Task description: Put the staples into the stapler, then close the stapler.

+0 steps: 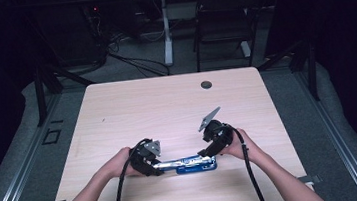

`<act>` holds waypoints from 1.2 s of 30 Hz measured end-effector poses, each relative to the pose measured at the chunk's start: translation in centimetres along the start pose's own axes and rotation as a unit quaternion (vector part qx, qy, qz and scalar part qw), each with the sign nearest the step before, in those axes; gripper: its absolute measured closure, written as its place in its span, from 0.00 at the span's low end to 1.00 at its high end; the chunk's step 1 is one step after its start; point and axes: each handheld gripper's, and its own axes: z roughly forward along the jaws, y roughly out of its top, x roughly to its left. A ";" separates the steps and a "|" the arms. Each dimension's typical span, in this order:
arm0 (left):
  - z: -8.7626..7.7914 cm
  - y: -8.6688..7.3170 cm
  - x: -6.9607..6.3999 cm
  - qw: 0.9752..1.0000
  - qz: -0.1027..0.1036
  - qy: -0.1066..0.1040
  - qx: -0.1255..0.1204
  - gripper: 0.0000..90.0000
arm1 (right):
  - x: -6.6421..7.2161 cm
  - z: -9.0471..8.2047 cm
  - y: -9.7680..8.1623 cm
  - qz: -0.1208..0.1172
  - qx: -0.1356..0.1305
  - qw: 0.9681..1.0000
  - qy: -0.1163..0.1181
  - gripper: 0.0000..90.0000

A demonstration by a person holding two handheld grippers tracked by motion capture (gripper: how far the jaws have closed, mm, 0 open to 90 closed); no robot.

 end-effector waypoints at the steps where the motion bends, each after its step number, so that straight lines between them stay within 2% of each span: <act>1: 0.0 0.0 0.0 1.000 -0.001 0.002 -0.002 0.72 | 0.0 0.0 0.0 0.000 0.000 1.000 0.000 0.39; 4: 0.0 0.0 0.0 1.000 0.000 0.002 -0.002 0.72 | 0.2 -0.1 0.1 0.000 -0.007 1.000 -0.004 0.38; 9: 0.0 0.0 0.0 1.000 0.001 0.003 -0.001 0.72 | 0.3 -0.1 0.2 -0.001 -0.004 1.000 -0.001 0.38; 13: -0.1 0.1 -0.1 1.000 0.003 0.008 0.001 0.72 | 0.2 -0.3 0.2 -0.001 -0.014 1.000 0.001 0.37; 14: -0.1 0.1 -0.1 1.000 0.004 0.008 0.001 0.72 | 0.2 -0.3 0.3 0.000 -0.018 1.000 0.003 0.40; 15: -0.3 0.2 -0.1 1.000 0.005 -0.001 0.006 0.72 | 0.3 -0.4 0.3 -0.002 -0.022 1.000 0.001 0.42; 17: -0.3 0.3 -0.2 1.000 0.007 0.009 0.005 0.72 | 0.4 -0.5 0.4 -0.003 -0.025 1.000 0.001 0.45; 20: -0.5 0.3 -0.1 1.000 0.005 0.000 0.003 0.72 | 0.5 -0.6 0.5 -0.005 -0.032 0.999 -0.002 0.51; 23: -0.6 0.3 -0.2 1.000 0.006 0.004 0.001 0.72 | 0.6 -0.9 0.6 -0.014 -0.036 0.999 -0.005 0.59; 24: -0.6 0.3 -0.2 1.000 0.007 0.006 0.000 0.72 | 0.8 -0.9 0.6 -0.009 -0.043 0.999 -0.005 0.63; 28: -0.9 0.4 -0.3 1.000 0.008 0.005 -0.002 0.72 | 1.1 -1.1 0.8 -0.021 -0.053 0.998 -0.002 0.76; 36: -1.5 0.7 -0.5 1.000 0.010 0.011 -0.009 0.72 | 2.2 -0.5 1.1 -0.042 -0.065 0.997 0.012 0.93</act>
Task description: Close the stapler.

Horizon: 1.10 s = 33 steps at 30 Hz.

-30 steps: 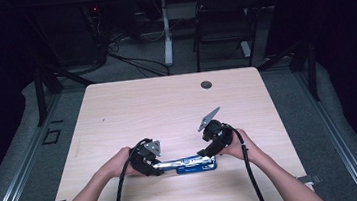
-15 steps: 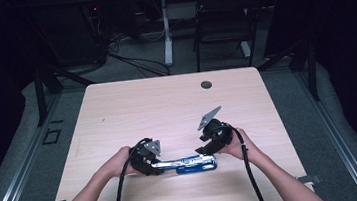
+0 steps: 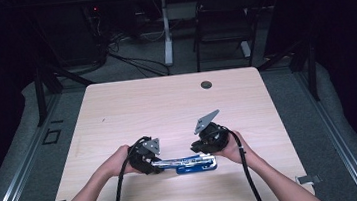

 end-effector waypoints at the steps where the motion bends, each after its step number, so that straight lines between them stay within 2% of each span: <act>1: 0.0 0.0 -0.1 1.000 0.001 0.011 -0.006 0.72 | 0.2 0.2 0.0 0.005 -0.005 1.000 -0.001 0.95; 3: -0.3 0.1 -0.1 1.000 0.001 0.000 -0.005 0.72 | 0.5 0.6 0.2 -0.003 -0.005 1.000 -0.001 0.97; 4: -0.2 0.1 -0.2 1.000 0.001 0.013 -0.010 0.72 | 0.8 0.8 0.4 -0.004 -0.003 1.000 0.000 0.97; 6: -0.3 0.2 -0.1 1.000 0.002 -0.001 -0.011 0.72 | 1.2 1.3 0.6 -0.013 -0.007 1.000 0.006 0.98; 9: -0.4 0.2 -0.1 1.000 0.003 0.003 -0.009 0.72 | 1.8 2.1 1.1 -0.019 -0.010 1.000 0.011 0.98; 10: -0.4 0.2 -0.2 1.000 0.004 0.005 -0.009 0.72 | 1.8 2.2 1.3 -0.027 -0.003 1.000 0.013 0.98; 12: -0.4 0.2 -0.3 1.000 0.003 0.014 -0.014 0.72 | 2.1 2.7 1.4 -0.027 -0.006 1.000 0.015 0.98; 13: -0.6 0.3 -0.2 1.000 0.004 0.007 -0.011 0.72 | 2.2 2.7 1.5 -0.030 -0.003 0.999 0.015 0.98; 15: -0.6 0.3 -0.3 1.000 0.003 0.015 -0.017 0.72 | 2.3 2.8 1.6 -0.028 -0.005 0.999 0.016 0.98; 16: -0.7 0.3 -0.2 1.000 0.004 0.008 -0.016 0.72 | 2.3 2.8 1.6 -0.034 -0.003 0.999 0.015 0.98; 18: -0.7 0.4 -0.3 1.000 0.003 0.016 -0.019 0.72 | 2.4 2.9 1.7 -0.031 -0.005 0.999 0.016 0.98; 23: -0.7 0.4 -0.3 1.000 0.003 0.015 -0.022 0.72 | 2.3 2.8 1.8 -0.033 -0.009 0.999 0.013 0.98; 24: -0.8 0.4 -0.2 1.000 0.003 0.007 -0.019 0.72 | 2.3 2.8 1.8 -0.034 -0.009 0.999 0.015 0.98; 27: -0.8 0.4 -0.3 1.000 0.002 0.016 -0.026 0.72 | 2.3 2.6 1.9 -0.033 -0.008 0.999 0.012 0.98; 28: -0.9 0.5 -0.3 1.000 0.003 0.009 -0.024 0.72 | 2.3 2.6 1.9 -0.034 -0.009 0.999 0.011 0.98; 29: -0.8 0.5 -0.3 1.000 0.002 0.015 -0.027 0.72 | 2.3 2.6 1.9 -0.034 -0.009 0.999 0.012 0.98; 31: -1.0 0.5 -0.3 1.000 0.004 0.010 -0.025 0.72 | 2.3 2.5 1.9 -0.034 -0.010 0.999 0.012 0.98; 33: -1.0 0.5 -0.4 0.999 0.001 0.015 -0.032 0.72 | 2.3 2.7 1.9 -0.025 -0.016 0.999 0.017 0.98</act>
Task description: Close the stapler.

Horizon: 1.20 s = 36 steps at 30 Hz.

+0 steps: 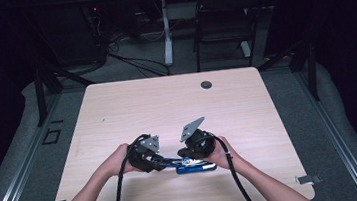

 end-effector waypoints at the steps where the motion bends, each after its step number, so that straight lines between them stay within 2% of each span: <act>1: 0.0 0.0 0.0 1.000 -0.001 0.002 -0.002 0.72 | 0.0 0.0 0.1 -0.002 0.004 1.000 0.000 0.98; 2: -0.1 0.1 0.1 1.000 0.001 -0.006 0.001 0.72 | 0.0 0.1 0.1 -0.002 0.001 1.000 0.001 0.98; 4: 0.0 0.1 0.0 1.000 0.000 0.003 -0.005 0.72 | 0.2 0.2 0.2 -0.005 0.001 1.000 0.002 0.98; 6: -0.1 0.1 0.0 1.000 0.001 0.004 -0.005 0.72 | 0.3 0.4 0.3 -0.007 0.002 1.000 0.002 0.98; 7: -0.2 0.1 0.1 1.000 0.002 -0.005 -0.001 0.72 | 0.3 0.4 0.4 -0.008 0.004 1.000 0.002 0.98; 8: -0.2 0.2 0.1 1.000 0.002 -0.006 0.000 0.72 | 0.4 0.6 0.3 -0.004 -0.003 1.000 0.004 0.98; 13: -0.2 0.3 0.0 1.000 0.002 0.000 -0.002 0.72 | 0.7 1.1 0.5 -0.006 0.001 1.000 0.010 0.98; 15: -0.3 0.5 0.1 1.000 0.004 -0.008 0.004 0.72 | 0.8 1.2 0.5 -0.008 0.004 1.000 0.012 0.98; 16: -0.3 0.5 -0.1 1.000 0.000 0.000 0.000 0.72 | 0.9 1.3 0.5 -0.008 0.003 1.000 0.012 0.98; 17: -0.4 0.7 0.0 1.000 0.001 -0.004 0.000 0.72 | 0.9 1.4 0.5 -0.008 0.003 1.000 0.013 0.98; 18: -0.4 0.8 -0.2 1.000 -0.001 0.004 -0.006 0.71 | 0.9 1.4 0.5 -0.009 0.004 1.000 0.015 0.98; 19: -0.6 1.1 -0.3 1.000 0.001 -0.001 -0.003 0.71 | 1.0 1.5 0.5 -0.009 0.004 1.000 0.015 0.98; 20: -0.5 1.2 -0.5 1.000 0.003 0.014 -0.009 0.71 | 1.0 1.5 0.6 -0.009 0.003 1.000 0.017 0.97; 24: -0.7 1.8 -0.6 1.000 0.005 0.016 -0.013 0.72 | 1.0 1.5 0.6 -0.015 0.006 1.000 0.020 0.98; 25: -0.8 1.9 -0.5 1.000 0.006 0.006 -0.011 0.72 | 1.1 1.5 0.6 -0.012 0.002 1.000 0.020 0.98; 26: -0.8 1.9 -0.5 1.000 0.005 0.017 -0.014 0.72 | 1.0 1.4 0.6 -0.010 0.002 1.000 0.020 0.98; 31: -1.0 2.5 -0.7 1.000 0.008 0.019 -0.014 0.72 | 0.8 0.9 0.6 -0.013 0.004 1.000 0.019 0.98; 32: -1.0 2.6 -0.8 1.000 0.007 0.020 -0.016 0.72 | 0.8 0.9 0.5 -0.008 -0.001 1.000 0.019 0.98; 36: -1.0 3.1 -0.8 1.000 0.016 0.023 -0.014 0.72 | 0.6 0.6 0.4 -0.007 -0.002 1.000 0.019 0.97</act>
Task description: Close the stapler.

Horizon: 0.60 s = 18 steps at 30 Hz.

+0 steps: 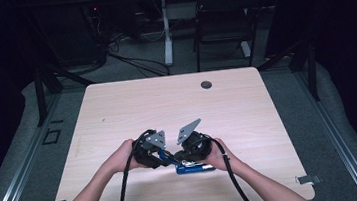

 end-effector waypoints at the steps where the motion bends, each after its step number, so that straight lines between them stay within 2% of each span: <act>1: 0.0 0.1 0.0 1.000 0.000 0.000 0.000 0.72 | 0.0 -0.1 0.0 0.003 -0.001 1.000 0.000 0.97; 7: -0.2 0.8 0.1 1.000 0.004 0.000 -0.007 0.72 | -0.2 -1.0 -0.3 0.004 0.000 1.000 -0.005 0.98; 10: -0.2 1.1 0.0 1.000 0.006 -0.001 -0.009 0.73 | -0.3 -1.4 -0.5 0.014 -0.009 1.000 -0.007 0.98; 11: -0.2 1.3 0.0 1.000 0.003 0.000 -0.011 0.73 | -0.3 -1.7 -0.5 0.011 -0.002 1.000 -0.009 0.98; 13: -0.1 1.6 0.0 1.000 0.006 0.004 -0.012 0.73 | -0.3 -1.9 -0.6 0.017 -0.010 1.000 -0.011 0.98; 18: 0.0 2.2 -0.1 1.000 0.007 0.006 -0.018 0.73 | -0.5 -2.7 -1.0 0.020 -0.002 1.000 -0.017 0.98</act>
